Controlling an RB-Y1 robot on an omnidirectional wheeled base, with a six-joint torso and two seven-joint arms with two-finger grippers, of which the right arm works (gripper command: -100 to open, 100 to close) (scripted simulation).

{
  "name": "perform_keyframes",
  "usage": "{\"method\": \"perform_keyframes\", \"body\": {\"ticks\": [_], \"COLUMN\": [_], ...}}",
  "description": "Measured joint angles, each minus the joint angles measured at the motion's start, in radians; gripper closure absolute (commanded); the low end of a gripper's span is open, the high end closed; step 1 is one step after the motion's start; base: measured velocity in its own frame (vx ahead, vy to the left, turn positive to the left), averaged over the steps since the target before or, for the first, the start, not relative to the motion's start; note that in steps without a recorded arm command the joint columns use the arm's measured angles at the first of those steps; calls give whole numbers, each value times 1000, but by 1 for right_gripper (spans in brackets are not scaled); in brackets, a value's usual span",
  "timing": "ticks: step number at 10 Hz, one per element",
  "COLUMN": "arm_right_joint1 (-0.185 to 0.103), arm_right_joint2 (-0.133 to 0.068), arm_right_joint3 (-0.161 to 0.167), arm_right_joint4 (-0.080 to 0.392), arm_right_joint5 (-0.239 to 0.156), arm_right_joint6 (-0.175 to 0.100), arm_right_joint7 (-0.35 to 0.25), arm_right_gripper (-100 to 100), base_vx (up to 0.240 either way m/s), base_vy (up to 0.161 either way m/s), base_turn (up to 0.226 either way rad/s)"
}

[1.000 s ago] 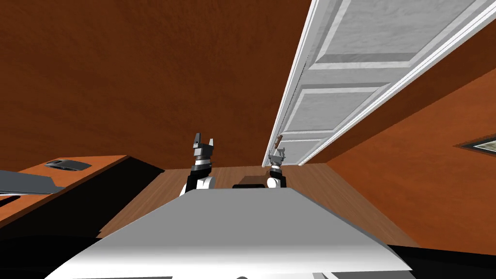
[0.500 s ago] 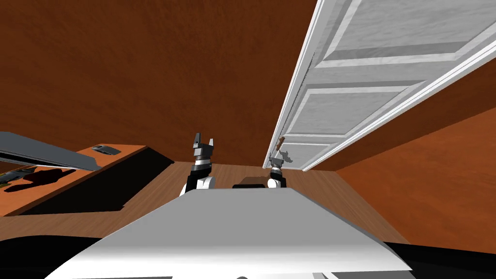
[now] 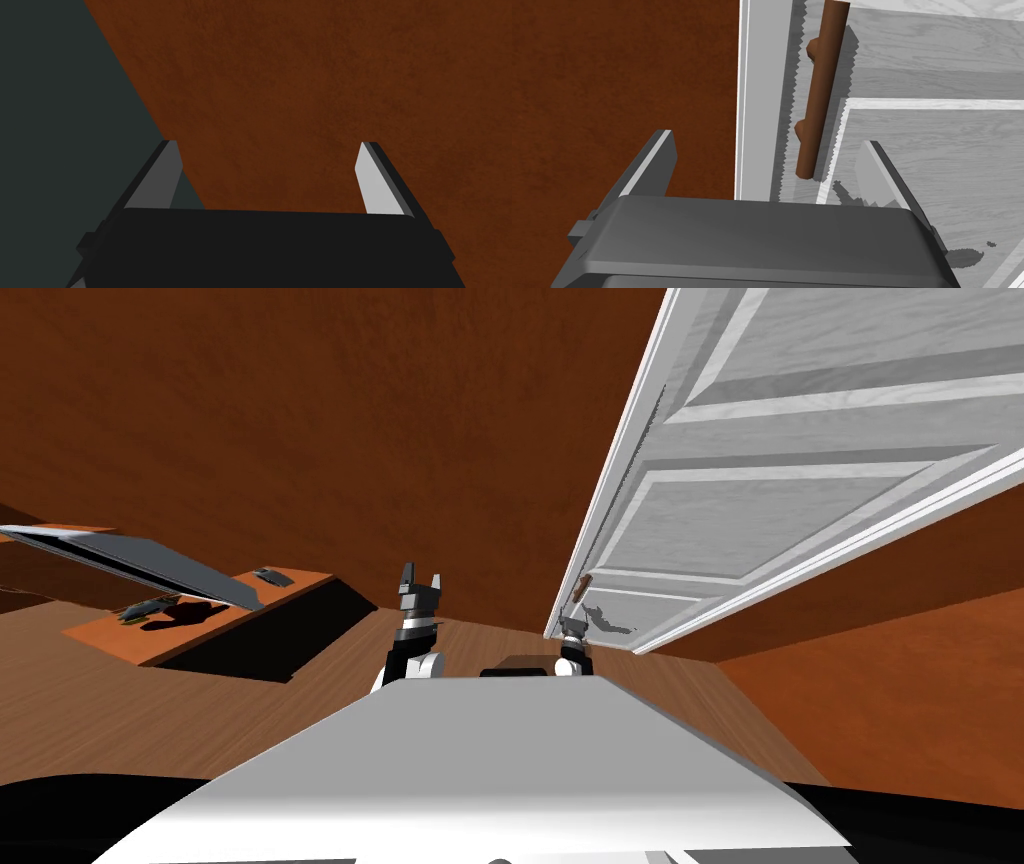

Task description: Pull the door open

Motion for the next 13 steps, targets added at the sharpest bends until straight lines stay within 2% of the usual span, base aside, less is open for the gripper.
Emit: {"method": "perform_keyframes", "body": {"ticks": [3, 6, 13], "arm_right_joint1": [-17, -49, -83], "arm_right_joint2": [-18, -26, -72], "arm_right_joint3": [36, 67, 140], "arm_right_joint4": [51, 121, 216], "arm_right_joint5": [-61, -115, -251], "arm_right_joint6": [-30, -55, -114], "arm_right_joint7": [-41, -82, -158], "arm_right_gripper": [-100, -100, -100], "base_vx": [-33, -27, -44], "base_vy": [-112, -109, -115], "base_turn": [205, 185, 221]}}
